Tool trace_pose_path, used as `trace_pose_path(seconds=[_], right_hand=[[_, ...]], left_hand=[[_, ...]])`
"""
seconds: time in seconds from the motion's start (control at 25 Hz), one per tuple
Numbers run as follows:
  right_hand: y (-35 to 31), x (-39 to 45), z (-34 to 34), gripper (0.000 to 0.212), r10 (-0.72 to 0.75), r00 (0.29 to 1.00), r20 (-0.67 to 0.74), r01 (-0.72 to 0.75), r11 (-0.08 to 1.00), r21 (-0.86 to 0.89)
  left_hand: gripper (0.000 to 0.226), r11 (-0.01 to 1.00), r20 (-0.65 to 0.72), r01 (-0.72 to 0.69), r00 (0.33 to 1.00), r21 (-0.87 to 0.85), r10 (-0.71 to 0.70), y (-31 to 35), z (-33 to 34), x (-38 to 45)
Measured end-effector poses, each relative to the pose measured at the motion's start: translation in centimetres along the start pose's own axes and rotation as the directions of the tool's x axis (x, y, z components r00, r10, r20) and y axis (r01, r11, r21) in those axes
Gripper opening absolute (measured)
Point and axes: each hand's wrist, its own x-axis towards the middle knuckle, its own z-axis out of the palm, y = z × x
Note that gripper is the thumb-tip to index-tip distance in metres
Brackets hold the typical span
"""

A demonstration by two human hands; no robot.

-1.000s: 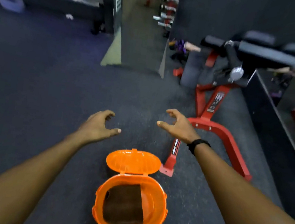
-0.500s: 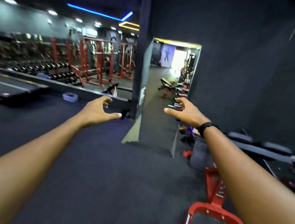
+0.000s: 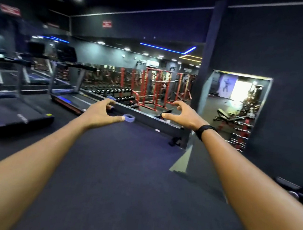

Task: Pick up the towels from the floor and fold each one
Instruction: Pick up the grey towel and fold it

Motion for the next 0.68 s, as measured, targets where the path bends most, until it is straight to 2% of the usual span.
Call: trace_pose_path(seconds=[0.24,0.4,0.52,0.68], right_hand=[[-13.4,4.8,11.2,0.079,-0.223,0.967,0.126,0.21,0.972,0.104],[-23.4,6.4,20.7,0.082,-0.328,0.917,0.227,0.294,0.941,0.171],[-29.6,6.9,27.2,0.079,-0.391,0.88,0.27,0.339,0.914,0.221],[-37.1,7.3,36.0,0.083,-0.455,0.815,0.358,0.366,0.884,0.29]], left_hand=[[0.069,0.977,-0.165,0.179,0.973,0.113,-0.159,-10.3,-12.9,-5.3],[0.09,0.935,-0.257,0.319,0.927,0.155,-0.274,-17.5,-22.6,-10.5],[0.079,0.891,-0.325,0.425,0.875,0.16,-0.359,-22.7,-27.8,-14.0],[0.076,0.824,-0.379,0.552,0.795,0.13,-0.473,-28.8,-33.2,-18.8]])
